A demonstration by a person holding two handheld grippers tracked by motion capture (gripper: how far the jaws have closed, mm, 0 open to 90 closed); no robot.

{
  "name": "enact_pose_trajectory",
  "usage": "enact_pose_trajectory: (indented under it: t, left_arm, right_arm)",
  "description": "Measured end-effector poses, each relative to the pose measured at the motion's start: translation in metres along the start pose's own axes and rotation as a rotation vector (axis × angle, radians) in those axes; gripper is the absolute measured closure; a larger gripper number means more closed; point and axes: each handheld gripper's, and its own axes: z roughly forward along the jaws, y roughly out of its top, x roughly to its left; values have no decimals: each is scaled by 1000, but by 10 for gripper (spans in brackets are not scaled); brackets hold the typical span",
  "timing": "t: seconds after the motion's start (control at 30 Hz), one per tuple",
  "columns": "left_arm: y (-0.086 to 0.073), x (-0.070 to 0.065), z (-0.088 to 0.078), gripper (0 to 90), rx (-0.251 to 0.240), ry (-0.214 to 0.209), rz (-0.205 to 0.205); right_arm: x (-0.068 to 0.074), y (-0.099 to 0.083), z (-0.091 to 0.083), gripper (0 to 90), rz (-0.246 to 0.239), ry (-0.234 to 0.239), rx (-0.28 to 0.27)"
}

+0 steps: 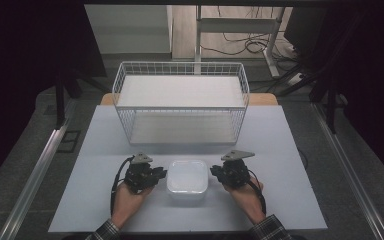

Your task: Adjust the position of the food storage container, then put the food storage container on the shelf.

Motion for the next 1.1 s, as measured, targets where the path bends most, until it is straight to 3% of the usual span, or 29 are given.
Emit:
enact_pose_trajectory:
  t: [0.07, 0.27, 0.3, 0.4, 0.43, 0.5, 0.6, 0.73, 0.93, 1.1]
  left_arm:
    - [-4, 0, -8, 558, -11, -4, 9]
    - [-18, -4, -19, 283, -17, 1, 81]
    - [-20, -3, -21, 229, -19, -17, 94]
    - [-26, -2, -25, 77, -5, 0, 101]
    - [-28, -1, -27, 56, 1, 12, 102]
    - [-32, 1, -30, 35, 2, -9, 97]
    - [-37, 3, -32, 32, 9, -45, 109]
    - [-40, 2, -28, 32, 31, -26, 144]
    - [-41, 7, -26, 6, -6, -45, 123]
    - [-37, 8, -30, 12, -27, -62, 110]
  right_arm:
    - [-2, -3, -8, 706, -12, -6, -18]
    - [-4, -10, -26, 466, -19, 7, -54]
    - [-4, -10, -29, 406, -20, 13, -56]
    - [-6, -16, -33, 177, -29, 53, -90]
    - [-6, -20, -34, 106, -25, 56, -91]
    - [-5, -25, -34, 39, -40, 42, -73]
    - [-6, -31, -34, 9, -42, 45, -58]
    - [-9, -33, -32, 0, -21, 59, -59]
    - [-9, -31, -32, 0, -36, 48, -57]
    - [-9, -29, -32, 0, -40, 72, -50]
